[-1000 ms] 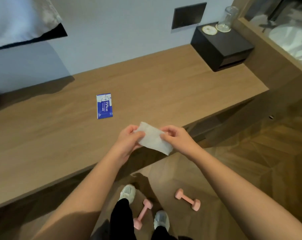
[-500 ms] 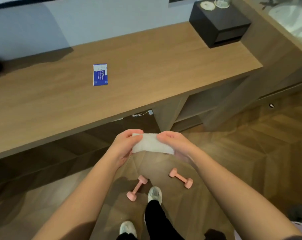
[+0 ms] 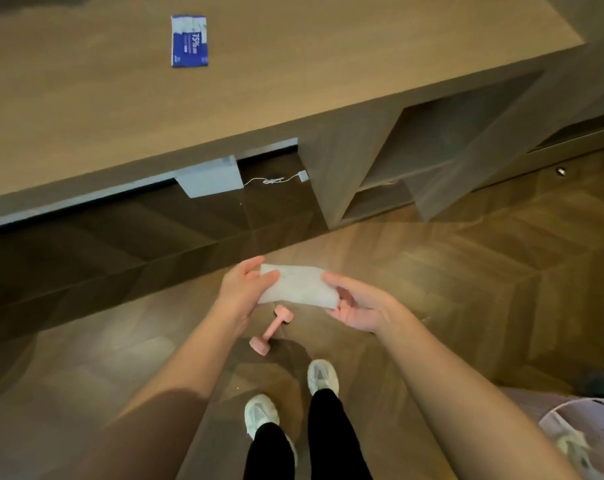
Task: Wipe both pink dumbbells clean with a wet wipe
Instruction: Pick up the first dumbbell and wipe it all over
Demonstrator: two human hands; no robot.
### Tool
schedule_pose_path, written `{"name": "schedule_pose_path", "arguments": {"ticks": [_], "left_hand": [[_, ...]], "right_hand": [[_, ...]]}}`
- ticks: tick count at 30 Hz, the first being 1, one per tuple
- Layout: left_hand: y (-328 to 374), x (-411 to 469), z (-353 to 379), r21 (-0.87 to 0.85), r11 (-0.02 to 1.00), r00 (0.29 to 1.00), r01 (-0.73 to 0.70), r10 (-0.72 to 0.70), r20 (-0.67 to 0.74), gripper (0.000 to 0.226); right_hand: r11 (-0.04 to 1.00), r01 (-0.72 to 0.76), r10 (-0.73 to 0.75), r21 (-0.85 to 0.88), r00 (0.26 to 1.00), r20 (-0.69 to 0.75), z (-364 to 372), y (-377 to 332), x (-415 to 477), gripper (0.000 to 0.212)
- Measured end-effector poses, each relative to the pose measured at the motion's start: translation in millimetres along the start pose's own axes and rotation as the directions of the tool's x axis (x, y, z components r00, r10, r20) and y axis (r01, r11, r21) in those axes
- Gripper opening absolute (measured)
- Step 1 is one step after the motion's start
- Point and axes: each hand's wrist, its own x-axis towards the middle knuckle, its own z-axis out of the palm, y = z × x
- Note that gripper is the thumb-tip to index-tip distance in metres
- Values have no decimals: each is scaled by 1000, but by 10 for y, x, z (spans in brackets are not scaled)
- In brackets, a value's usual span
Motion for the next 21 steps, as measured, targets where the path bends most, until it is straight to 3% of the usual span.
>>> {"name": "schedule_pose_path", "arguments": {"ticks": [3,7,11,14,17,21], "left_hand": [[-309,249,70,61,997,998,-47,49,-32,50],[-875,723,193,51,997,998,-60,61,-27,49],[-1512,1356,458,21,1000,996,6,-4,-86,43],[-1980,1850,599,50,998,992,29,-22,-126,37],[-2480,2328,651,73,996,992,46,-37,-117,31],[-3043,2940,668,100,991,993,87,-79,-87,24]], "right_hand": [[997,-76,76,10,997,-9,-225,59,351,60],[997,-81,82,-15,996,26,-620,93,993,37],[989,-66,75,-130,995,60,-1078,106,1726,33],[967,-54,50,-249,998,-25,-1397,130,2283,26],[943,-43,-2,-330,991,-135,-1689,198,2865,40],[923,-9,-50,-384,989,-142,-1885,304,3541,29]]}}
